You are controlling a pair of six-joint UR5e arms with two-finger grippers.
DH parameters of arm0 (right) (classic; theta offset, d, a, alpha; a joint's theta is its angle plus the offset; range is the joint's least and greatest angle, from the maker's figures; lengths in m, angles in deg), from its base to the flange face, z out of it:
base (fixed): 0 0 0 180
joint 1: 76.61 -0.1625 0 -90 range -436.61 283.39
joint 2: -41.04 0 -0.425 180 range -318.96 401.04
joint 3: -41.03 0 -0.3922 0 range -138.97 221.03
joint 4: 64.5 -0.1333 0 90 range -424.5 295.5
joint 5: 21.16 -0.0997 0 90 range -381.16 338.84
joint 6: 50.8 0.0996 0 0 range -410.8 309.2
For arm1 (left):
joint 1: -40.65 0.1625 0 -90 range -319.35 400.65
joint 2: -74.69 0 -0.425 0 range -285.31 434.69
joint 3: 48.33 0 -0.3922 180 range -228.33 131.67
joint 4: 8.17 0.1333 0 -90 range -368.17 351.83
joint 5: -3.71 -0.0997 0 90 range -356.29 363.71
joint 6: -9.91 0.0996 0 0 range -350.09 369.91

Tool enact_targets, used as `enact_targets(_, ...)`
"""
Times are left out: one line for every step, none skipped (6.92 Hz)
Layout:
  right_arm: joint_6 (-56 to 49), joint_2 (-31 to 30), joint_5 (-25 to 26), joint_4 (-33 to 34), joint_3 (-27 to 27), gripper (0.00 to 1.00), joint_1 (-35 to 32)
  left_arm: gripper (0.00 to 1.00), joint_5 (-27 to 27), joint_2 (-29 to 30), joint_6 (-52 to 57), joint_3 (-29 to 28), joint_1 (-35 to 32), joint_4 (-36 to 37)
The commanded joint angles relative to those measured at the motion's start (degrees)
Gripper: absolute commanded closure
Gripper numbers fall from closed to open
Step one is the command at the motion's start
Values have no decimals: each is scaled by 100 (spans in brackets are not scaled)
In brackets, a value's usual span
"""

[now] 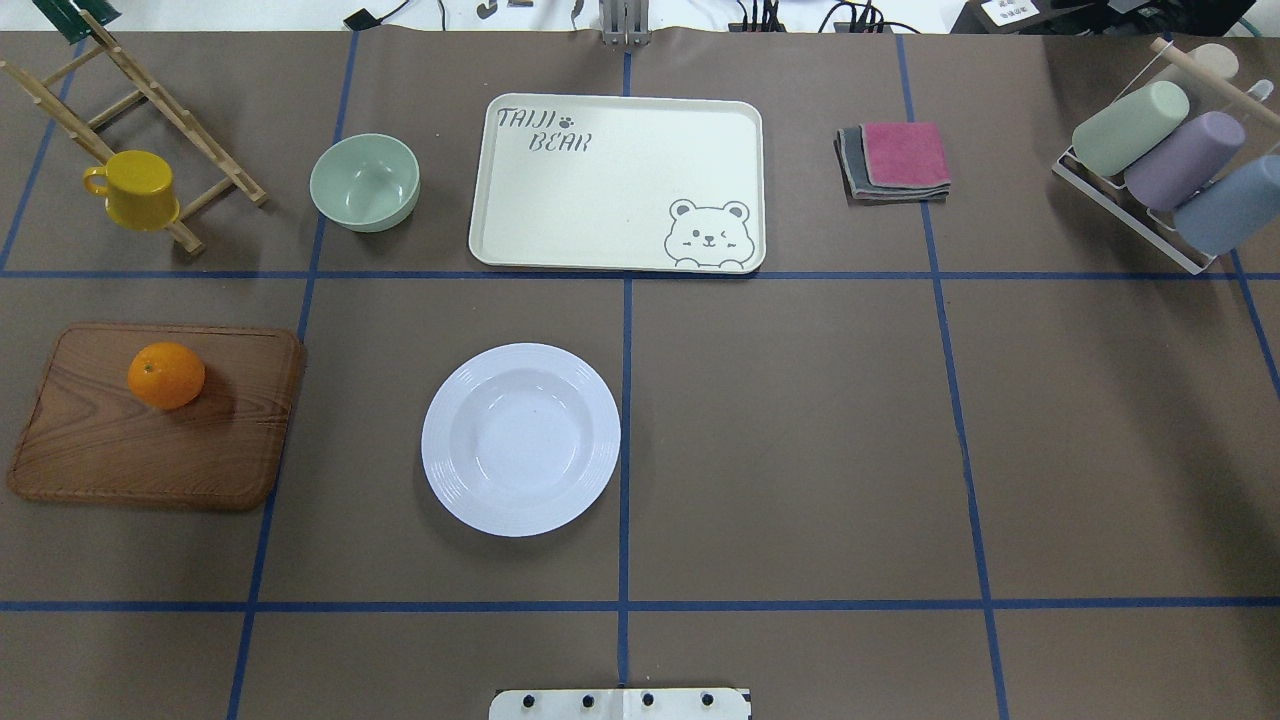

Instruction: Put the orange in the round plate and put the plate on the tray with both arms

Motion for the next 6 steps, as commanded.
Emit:
enact_targets(-12, 48, -8, -18, -73, 0, 61, 1, -1, -22, 0, 28, 1, 0)
enact_targets(67, 187, -173, -19, -169, 0, 279, 1, 8, -22, -52, 37, 1, 0)
enact_targets(389, 371, -462, -53, -292, 0, 551, 1, -1, -13, -497, 132, 19, -26)
enact_targets(1245, 573, -917, -550, -328, 0, 885, 1, -1, -22, -753, 220, 54, -79)
enact_targets(2585, 593, -1096, -1512, -302, 0, 1288, 0, 8, -4, -817, 343, 89, -70)
enact_targets(4034, 645, -1063, -2992, -154, 0, 2119, 0, 8, 39, -1348, 492, 263, -114)
